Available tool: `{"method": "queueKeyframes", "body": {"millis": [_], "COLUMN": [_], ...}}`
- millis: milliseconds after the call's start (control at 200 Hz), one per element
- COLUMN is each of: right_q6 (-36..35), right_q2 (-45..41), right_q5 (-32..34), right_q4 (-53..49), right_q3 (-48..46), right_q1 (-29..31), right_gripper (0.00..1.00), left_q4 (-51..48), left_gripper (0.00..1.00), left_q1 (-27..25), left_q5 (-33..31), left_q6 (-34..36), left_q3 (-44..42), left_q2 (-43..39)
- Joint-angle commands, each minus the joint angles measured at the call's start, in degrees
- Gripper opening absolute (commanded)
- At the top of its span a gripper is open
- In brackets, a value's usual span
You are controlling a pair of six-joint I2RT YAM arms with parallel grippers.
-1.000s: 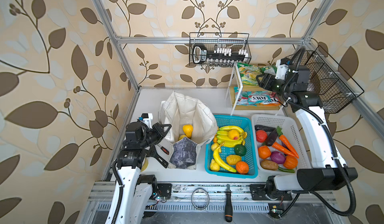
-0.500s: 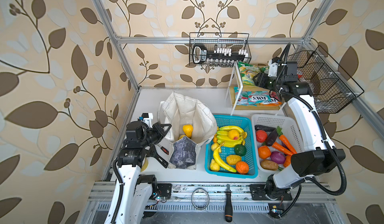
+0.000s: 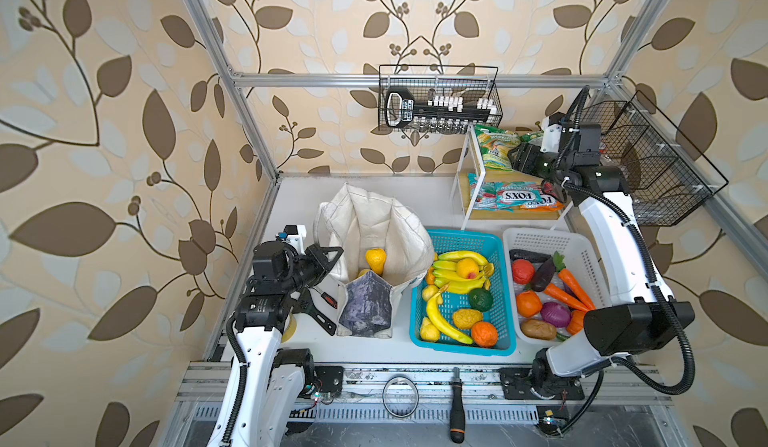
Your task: Place the food into the grocery bag and tie it
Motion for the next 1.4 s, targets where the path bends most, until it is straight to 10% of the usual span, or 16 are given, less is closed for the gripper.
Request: {"method": "queueKeyframes", "body": {"millis": [0, 750, 1394], "right_q6": [-0.77, -1.66, 2.16], "right_q2": [0.76, -23.08, -4.80], "right_q5": [-0.51, -2.54, -2.53], "right_q4": [-1.43, -1.90, 1.21], "right_q3": [1.63, -16.09, -0.54], "right_q1": [-0.80, 4.60, -2.60], "right_gripper": [0.71, 0.83, 0.69], "left_q4": [2.61, 2.45, 2.09], "left_gripper": [0.00, 0.00, 0.00], "left_q1": [0.29, 0.30, 0.29], "left_q5": [1.31, 1.30, 0.73], "left_q6": [1.74, 2.51, 4.02], "left_q3": [0.69, 3.37, 2.20], "left_q2": [-0.77, 1.41, 2.08]}}
